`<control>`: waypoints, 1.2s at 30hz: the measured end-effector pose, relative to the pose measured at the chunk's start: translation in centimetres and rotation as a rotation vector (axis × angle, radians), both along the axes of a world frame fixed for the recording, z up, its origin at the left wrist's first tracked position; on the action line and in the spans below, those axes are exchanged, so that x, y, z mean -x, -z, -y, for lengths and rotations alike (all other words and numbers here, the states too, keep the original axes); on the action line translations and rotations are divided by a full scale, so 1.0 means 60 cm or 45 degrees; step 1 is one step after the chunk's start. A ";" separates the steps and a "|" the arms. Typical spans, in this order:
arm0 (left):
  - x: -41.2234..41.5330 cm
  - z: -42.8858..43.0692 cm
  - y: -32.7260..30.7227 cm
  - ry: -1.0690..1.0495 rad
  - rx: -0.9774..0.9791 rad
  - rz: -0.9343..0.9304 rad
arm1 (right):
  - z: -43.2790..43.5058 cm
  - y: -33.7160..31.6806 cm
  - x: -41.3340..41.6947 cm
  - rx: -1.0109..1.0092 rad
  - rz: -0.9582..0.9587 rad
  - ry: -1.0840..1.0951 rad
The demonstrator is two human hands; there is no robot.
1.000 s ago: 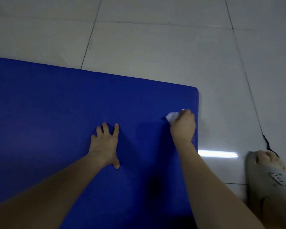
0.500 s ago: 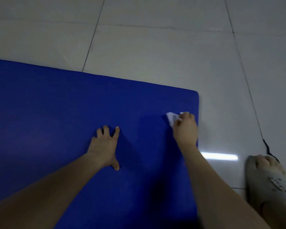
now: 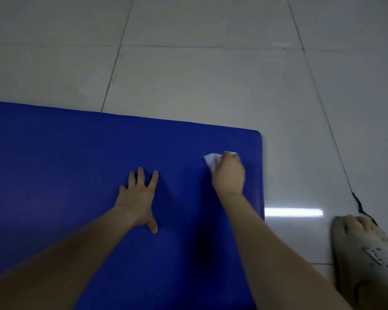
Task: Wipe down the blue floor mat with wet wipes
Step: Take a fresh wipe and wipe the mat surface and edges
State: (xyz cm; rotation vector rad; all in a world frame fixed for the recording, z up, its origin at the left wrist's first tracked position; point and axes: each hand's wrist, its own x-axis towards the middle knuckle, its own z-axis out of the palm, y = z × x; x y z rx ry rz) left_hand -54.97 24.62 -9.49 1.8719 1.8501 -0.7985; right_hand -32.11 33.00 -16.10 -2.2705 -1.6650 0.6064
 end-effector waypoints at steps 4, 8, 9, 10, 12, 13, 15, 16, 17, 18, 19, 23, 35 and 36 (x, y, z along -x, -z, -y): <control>-0.010 -0.004 0.010 -0.001 0.030 -0.027 | -0.003 -0.015 0.117 0.061 -0.013 -0.433; -0.013 -0.007 0.013 0.016 0.055 -0.045 | -0.016 -0.025 0.074 0.043 0.145 -0.498; -0.014 -0.008 0.013 0.013 0.062 -0.046 | -0.019 -0.023 0.046 0.025 0.190 -0.453; -0.014 -0.010 0.013 0.010 0.066 -0.047 | -0.021 -0.020 0.013 -0.006 0.212 -0.371; -0.016 -0.012 0.015 0.001 0.073 -0.042 | -0.023 -0.013 -0.055 -0.073 0.201 -0.146; -0.017 -0.012 0.016 -0.005 0.075 -0.036 | -0.022 -0.010 -0.087 -0.089 0.174 -0.035; -0.016 -0.011 0.017 -0.013 0.074 -0.032 | -0.019 -0.006 -0.137 -0.110 0.120 0.155; -0.015 -0.010 0.018 -0.015 0.068 -0.032 | -0.019 -0.007 -0.151 -0.115 0.107 0.228; -0.013 -0.010 0.019 -0.013 0.058 -0.032 | -0.019 -0.009 -0.158 -0.120 0.097 0.290; -0.012 -0.010 0.019 -0.007 0.047 -0.031 | -0.021 -0.007 -0.157 -0.117 0.084 0.337; -0.011 -0.011 0.020 -0.001 0.040 -0.027 | -0.025 -0.007 -0.147 -0.114 0.070 0.358; -0.007 -0.009 0.023 0.024 0.017 -0.027 | -0.049 -0.014 -0.051 -0.043 0.127 0.142; 0.002 -0.003 0.025 0.033 -0.005 -0.009 | -0.058 -0.041 0.023 -0.018 0.203 -0.319; 0.002 -0.002 0.025 0.027 -0.007 0.002 | -0.058 -0.036 -0.019 -0.033 0.176 -0.209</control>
